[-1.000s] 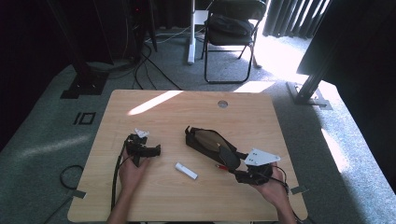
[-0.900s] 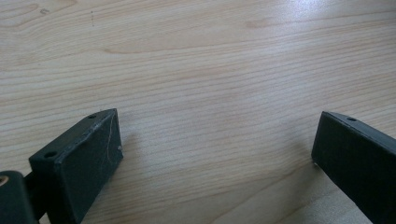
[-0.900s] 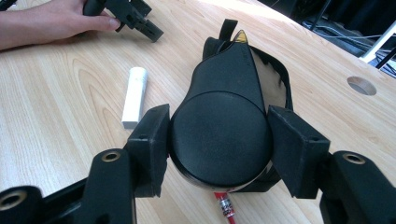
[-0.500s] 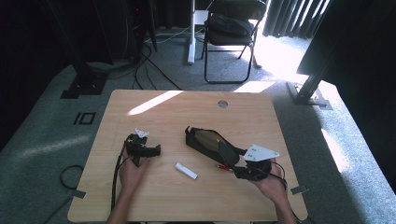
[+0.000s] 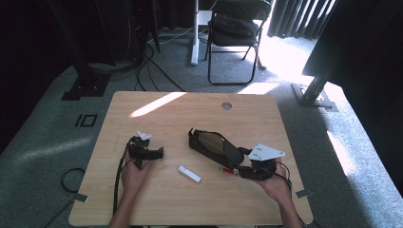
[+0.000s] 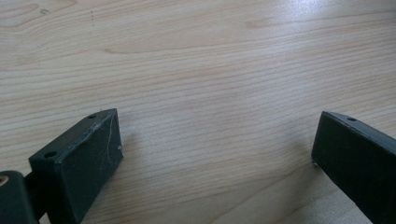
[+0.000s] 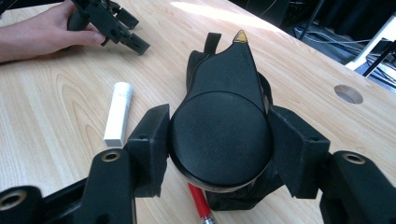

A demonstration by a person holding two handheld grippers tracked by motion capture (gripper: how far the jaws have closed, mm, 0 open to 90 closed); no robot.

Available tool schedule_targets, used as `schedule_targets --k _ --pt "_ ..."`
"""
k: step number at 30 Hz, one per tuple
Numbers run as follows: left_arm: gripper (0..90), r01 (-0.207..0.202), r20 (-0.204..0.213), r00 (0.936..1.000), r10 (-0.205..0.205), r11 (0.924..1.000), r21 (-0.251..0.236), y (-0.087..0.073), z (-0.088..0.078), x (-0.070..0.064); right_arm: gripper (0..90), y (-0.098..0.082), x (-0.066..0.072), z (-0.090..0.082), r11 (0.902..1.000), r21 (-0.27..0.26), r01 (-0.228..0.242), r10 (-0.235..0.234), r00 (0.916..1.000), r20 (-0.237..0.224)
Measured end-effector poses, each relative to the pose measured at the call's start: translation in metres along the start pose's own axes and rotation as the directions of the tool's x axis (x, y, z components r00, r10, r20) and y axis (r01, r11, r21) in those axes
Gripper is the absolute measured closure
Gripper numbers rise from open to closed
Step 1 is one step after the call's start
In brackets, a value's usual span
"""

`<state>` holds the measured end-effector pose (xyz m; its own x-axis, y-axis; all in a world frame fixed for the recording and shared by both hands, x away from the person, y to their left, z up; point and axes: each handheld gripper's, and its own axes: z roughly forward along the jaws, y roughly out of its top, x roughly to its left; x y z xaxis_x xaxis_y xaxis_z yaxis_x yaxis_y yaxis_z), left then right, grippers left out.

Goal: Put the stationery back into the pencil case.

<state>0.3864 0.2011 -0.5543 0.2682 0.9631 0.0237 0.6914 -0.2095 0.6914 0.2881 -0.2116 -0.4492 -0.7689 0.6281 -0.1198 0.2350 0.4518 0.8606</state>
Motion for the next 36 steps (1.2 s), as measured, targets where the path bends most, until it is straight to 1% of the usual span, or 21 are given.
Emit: schedule_targets --k 16,25,36 --pt "2.0 0.0 0.0 1.0 0.0 1.0 0.0 0.0 0.0 0.0 41.8 0.005 -0.008 0.003 0.9998 -0.015 -0.011 0.011 0.9999 0.008" --pt "2.0 0.0 0.0 1.0 0.0 1.0 0.0 0.0 0.0 0.0 41.8 0.011 -0.013 0.008 0.9999 -0.013 0.005 -0.005 0.9999 0.01" --pt "1.9 0.0 0.0 1.0 0.0 1.0 0.0 0.0 0.0 0.0 41.8 0.014 -0.018 0.014 1.0 -0.009 0.0 0.0 0.9999 0.014"
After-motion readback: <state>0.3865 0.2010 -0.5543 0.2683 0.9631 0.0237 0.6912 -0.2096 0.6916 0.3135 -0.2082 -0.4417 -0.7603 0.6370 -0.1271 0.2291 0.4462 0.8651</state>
